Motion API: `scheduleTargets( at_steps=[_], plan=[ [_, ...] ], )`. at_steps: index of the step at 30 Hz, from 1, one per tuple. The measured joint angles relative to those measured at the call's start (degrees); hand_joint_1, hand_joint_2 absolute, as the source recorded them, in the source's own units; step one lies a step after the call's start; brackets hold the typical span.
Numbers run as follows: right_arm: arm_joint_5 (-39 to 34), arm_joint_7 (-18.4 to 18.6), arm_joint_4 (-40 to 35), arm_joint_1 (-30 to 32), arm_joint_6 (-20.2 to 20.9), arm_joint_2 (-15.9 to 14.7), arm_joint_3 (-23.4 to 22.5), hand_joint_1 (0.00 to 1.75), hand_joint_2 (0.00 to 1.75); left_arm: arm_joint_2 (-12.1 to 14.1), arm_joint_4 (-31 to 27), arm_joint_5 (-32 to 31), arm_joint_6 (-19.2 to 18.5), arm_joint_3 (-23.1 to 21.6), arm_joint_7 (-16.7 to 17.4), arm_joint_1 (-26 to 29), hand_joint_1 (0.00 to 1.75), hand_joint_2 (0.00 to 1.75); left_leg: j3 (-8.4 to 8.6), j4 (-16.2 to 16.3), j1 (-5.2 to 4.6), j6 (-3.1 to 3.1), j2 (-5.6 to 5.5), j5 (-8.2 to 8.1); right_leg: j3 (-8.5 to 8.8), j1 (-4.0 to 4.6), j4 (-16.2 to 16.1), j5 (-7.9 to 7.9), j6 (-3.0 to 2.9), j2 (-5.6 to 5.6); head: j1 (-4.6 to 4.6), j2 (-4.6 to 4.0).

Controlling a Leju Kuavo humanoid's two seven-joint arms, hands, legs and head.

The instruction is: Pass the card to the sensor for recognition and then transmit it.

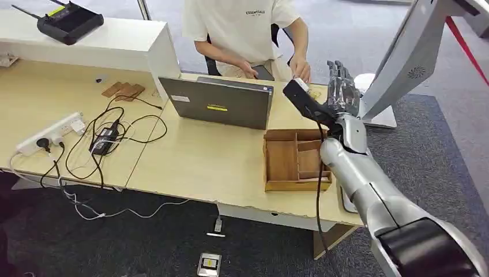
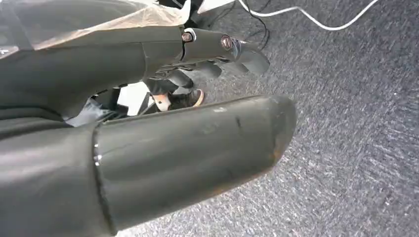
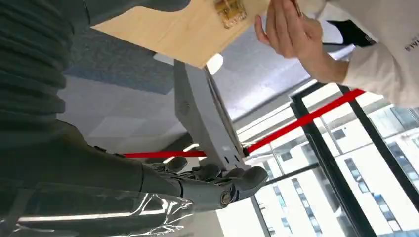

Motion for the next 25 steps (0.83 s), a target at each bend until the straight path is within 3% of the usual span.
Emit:
scheduleTargets(
  at_steps=[5,9,12,16,20,25],
  plan=[
    [0.17,-0.59,-2.27,0.53,-4.91,-1.33,0.17,0.0,1.75,0.0,0.17,0.5,0.87,0.94,-0.46,1.1,0.0,0.0,0.0,0.01,0.0,0.0,0.01,0.0,-0.02,0.0,-0.03,0.0,0.0,0.0,0.0,0.0],
    [3.37,1.12,-7.96,2.68,-9.53,-4.96,0.26,0.0,1.75,-0.04,0.33,1.05,1.46,1.99,-0.83,2.1,0.0,0.0,0.04,0.02,0.0,0.0,0.02,0.0,-0.01,0.0,-0.05,0.0,0.0,0.0,0.0,0.0],
    [7.52,3.02,-13.76,6.3,-9.9,-9.22,-1.61,0.0,1.75,-0.02,0.5,1.75,2.44,2.71,-1.2,2.94,0.0,0.0,0.05,0.05,0.0,0.01,-0.03,-0.01,0.06,0.0,-0.1,-0.01,0.02,-0.02,0.0,0.0],
    [9.53,5.12,-21.83,12.39,-9.92,-15.29,-6.62,0.0,1.75,0.0,0.72,3.15,4.24,3.89,-1.86,4.42,0.0,0.0,0.04,0.08,-0.04,0.07,-0.02,-0.06,0.06,-0.02,-0.14,-0.01,0.03,-0.02,-0.02,0.0],
    [10.73,4.44,-27.63,18.78,-9.94,-21.03,-14.57,0.0,1.75,0.0,0.96,4.66,5.77,5.05,-2.51,6.23,0.0,0.0,-0.01,0.09,-0.05,0.12,-0.04,-0.11,0.05,-0.03,-0.18,-0.02,0.04,-0.01,0.0,0.0],
    [12.79,3.41,-31.45,24.72,-9.92,-24.5,-26.09,0.0,1.75,-0.11,1.14,6.49,7.5,6.08,-2.82,7.43,0.0,0.0,0.02,0.08,-0.04,0.12,-0.01,-0.12,0.07,-0.04,-0.18,-0.02,0.06,0.0,0.0,0.0]
  ],
)
